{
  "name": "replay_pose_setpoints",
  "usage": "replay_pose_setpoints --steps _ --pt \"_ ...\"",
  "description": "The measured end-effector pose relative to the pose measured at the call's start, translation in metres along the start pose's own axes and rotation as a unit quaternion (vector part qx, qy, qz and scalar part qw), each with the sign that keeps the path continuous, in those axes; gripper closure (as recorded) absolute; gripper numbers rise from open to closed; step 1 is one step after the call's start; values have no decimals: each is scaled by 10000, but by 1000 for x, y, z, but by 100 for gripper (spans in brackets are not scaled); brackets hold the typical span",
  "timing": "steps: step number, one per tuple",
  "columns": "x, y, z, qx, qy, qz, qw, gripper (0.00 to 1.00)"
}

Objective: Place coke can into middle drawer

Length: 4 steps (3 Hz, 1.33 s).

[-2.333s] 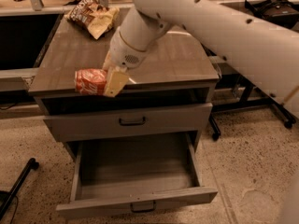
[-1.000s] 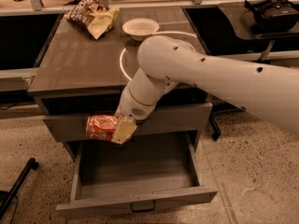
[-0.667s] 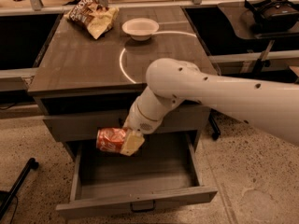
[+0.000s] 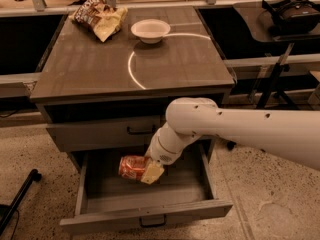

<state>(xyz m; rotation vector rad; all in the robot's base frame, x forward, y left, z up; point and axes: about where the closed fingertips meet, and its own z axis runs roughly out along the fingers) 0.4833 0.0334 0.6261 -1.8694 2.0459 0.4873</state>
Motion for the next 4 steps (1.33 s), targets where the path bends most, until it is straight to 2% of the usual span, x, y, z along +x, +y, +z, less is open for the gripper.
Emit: replay_pose_setpoints --steps 1,2,3,4 --pt "31 -8 36 116 -57 396 9991 100" --pt "31 -8 36 116 -57 399 9991 100" --pt "59 -17 68 105 23 706 9974 100" --pt "84 -28 97 250 50 956 9951 100"
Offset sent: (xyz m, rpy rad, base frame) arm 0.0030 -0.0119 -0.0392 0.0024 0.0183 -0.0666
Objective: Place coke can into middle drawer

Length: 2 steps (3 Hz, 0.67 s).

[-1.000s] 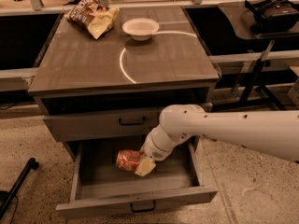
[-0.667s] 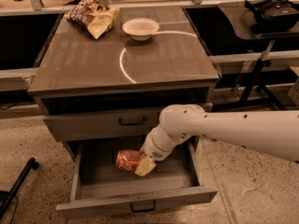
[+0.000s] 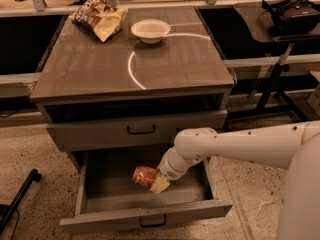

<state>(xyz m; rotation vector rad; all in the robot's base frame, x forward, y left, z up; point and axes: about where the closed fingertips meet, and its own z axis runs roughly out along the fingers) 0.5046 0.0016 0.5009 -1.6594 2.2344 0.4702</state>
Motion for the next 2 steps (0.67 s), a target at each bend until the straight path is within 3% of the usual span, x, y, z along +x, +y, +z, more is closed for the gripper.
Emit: replay_pose_setpoints --steps 1,2 --pt "18 -16 25 217 88 220 9995 81" --pt "32 -37 45 388 127 395 9984 51"
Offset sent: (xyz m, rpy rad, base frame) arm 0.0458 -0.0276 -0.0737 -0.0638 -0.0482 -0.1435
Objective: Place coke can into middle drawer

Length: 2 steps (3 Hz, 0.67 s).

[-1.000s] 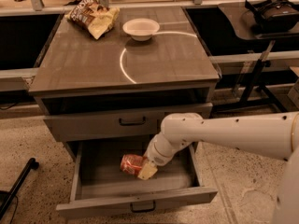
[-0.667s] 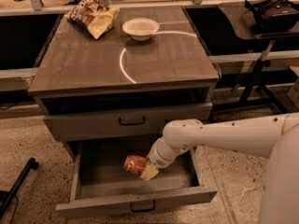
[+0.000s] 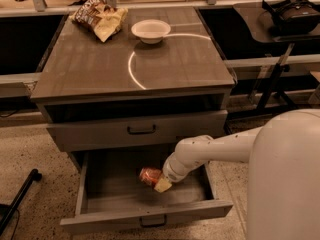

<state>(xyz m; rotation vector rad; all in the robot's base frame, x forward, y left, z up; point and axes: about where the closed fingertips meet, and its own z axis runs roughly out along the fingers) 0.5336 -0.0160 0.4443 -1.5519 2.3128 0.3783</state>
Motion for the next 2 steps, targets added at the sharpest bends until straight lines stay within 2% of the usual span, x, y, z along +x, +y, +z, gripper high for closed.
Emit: replay_pose_setpoints --steps 2 --pt "17 -25 16 32 -211 205 9996 5"
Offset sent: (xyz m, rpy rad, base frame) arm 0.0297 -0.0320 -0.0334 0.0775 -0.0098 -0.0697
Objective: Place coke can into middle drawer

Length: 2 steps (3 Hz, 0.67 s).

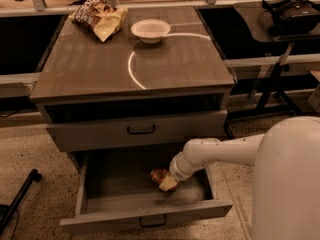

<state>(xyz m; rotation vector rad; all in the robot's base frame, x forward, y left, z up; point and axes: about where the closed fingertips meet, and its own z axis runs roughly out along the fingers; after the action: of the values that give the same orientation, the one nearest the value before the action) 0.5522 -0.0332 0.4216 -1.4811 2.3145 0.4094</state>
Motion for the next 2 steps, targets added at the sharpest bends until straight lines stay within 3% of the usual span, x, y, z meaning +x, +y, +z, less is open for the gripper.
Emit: replay_pose_setpoints --steps 1,2 --pt "15 -1 -6 -86 -185 110 9997 0" --pt "32 13 -36 -207 -486 173 9985 0"
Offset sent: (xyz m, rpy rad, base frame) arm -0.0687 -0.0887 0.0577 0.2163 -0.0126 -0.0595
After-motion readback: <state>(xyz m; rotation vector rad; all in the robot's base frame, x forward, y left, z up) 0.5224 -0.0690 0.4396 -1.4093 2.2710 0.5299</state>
